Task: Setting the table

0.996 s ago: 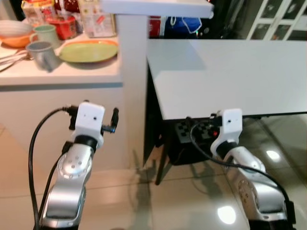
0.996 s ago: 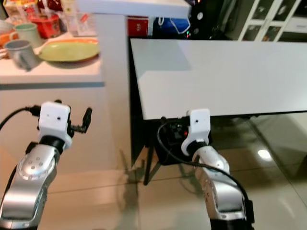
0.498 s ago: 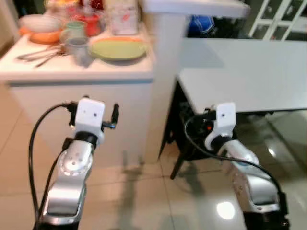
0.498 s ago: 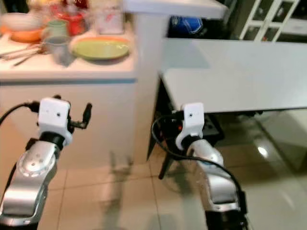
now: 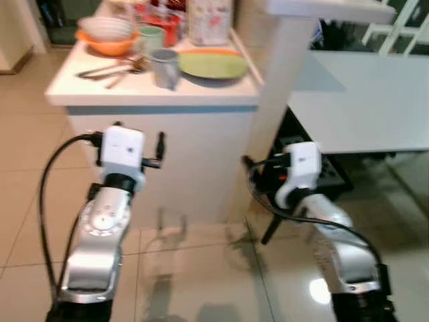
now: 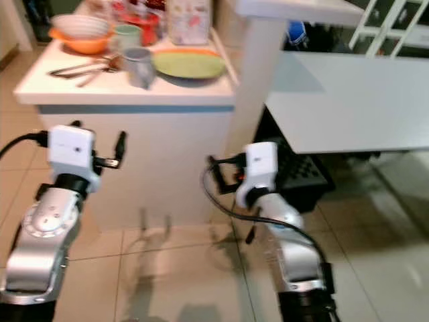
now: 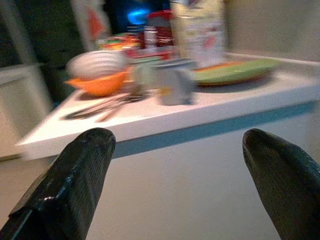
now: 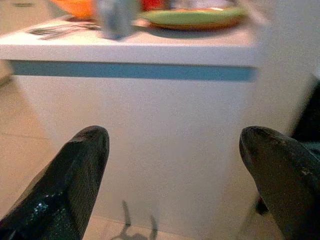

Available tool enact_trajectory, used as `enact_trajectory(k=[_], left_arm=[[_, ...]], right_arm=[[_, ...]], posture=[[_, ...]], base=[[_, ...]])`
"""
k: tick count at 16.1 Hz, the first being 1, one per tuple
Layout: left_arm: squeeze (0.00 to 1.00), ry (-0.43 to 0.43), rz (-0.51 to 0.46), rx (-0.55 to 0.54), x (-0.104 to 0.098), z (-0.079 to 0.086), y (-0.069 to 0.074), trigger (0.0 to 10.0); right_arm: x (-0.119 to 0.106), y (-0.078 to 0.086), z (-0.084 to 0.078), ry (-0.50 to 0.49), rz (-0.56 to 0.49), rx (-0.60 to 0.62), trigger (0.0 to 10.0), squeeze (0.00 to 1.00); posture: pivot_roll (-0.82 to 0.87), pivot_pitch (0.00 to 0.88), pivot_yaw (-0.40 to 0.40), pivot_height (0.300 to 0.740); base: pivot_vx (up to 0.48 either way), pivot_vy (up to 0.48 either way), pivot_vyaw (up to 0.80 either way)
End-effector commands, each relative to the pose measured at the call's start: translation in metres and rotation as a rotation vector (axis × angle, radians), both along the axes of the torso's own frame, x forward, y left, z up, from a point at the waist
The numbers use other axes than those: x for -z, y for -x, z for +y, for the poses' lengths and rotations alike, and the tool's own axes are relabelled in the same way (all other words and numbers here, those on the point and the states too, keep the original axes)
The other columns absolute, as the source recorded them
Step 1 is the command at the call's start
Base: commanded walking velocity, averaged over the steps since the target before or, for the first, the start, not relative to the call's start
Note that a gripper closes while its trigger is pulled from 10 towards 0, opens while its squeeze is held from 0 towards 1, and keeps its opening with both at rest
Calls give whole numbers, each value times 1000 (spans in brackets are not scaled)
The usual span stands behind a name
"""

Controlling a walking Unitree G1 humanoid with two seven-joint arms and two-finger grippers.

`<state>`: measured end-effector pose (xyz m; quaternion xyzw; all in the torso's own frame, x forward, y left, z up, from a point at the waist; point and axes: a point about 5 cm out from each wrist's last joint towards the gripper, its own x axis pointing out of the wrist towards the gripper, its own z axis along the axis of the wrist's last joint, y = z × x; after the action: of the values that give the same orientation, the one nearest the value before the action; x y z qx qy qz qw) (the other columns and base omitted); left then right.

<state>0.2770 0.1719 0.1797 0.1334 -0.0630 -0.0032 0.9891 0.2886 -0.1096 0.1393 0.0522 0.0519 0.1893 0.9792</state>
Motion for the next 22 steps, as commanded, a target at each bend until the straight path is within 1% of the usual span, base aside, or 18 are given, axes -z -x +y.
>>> enact_trajectory(k=[1,3,4,6,7,8,9,11,12,13,15,17,19,22], left_arm=[[0,4,18,12,5,-5,0,10000],[0,23,17,2,5,-5,2,10000],[0,17,21,-1,5,-5,2,10000],[0,23,16,-11,4,-1,0,10000],[0,28,4,-24,3,1,-2,10000],[0,45,-43,-47,-3,2,-5,10000],[0,46,-53,-42,-5,0,-6,10000],[0,43,-61,-14,-10,-4,-8,10000],[0,37,-62,-6,-12,-3,-9,10000],[0,32,-64,-20,-13,0,-11,10000],[0,18,-68,-20,-14,1,-12,10000],[0,10,-74,-11,-16,1,-13,10000],[0,-1,-69,-3,-17,3,-15,10000],[0,-15,-69,12,-18,2,-20,10000]], right_arm=[[-6,-3,-13,20,-25,39,10000,0],[-5,-3,-15,21,-24,49,10000,0],[-4,-3,-15,21,-25,47,10000,0],[-6,-4,-12,24,-27,41,10000,0],[-7,-4,-12,29,-34,39,10000,0],[-7,-6,-14,39,-27,56,10000,0],[-5,-7,-16,36,-20,68,10000,0],[-4,-8,-16,40,-19,72,10000,0],[-4,-8,-13,39,-22,67,10000,0],[-5,-8,-11,40,-25,64,10000,0],[-6,-10,-13,35,-28,76,10000,0],[-7,-14,-12,48,-39,65,10000,0],[-8,-13,-10,50,-47,62,10000,0],[-8,-13,-14,50,-55,71,10000,0]], posture=[[86,0,-69,740],[91,0,-69,740],[90,0,-70,740],[84,0,-71,740],[79,0,-68,740],[83,0,-70,740],[94,0,-70,740],[101,0,-73,740],[97,0,-70,740],[96,0,-67,740],[101,0,-73,740],[112,0,-76,740],[101,0,-63,740],[97,0,-41,740]], base=[[0,-424,0],[0,0,0],[0,0,0],[0,0,0],[0,0,0],[0,0,0],[270,0,0],[277,0,-594],[292,0,-712],[307,0,-706],[309,0,-653],[311,0,0],[313,0,0],[317,0,0]])
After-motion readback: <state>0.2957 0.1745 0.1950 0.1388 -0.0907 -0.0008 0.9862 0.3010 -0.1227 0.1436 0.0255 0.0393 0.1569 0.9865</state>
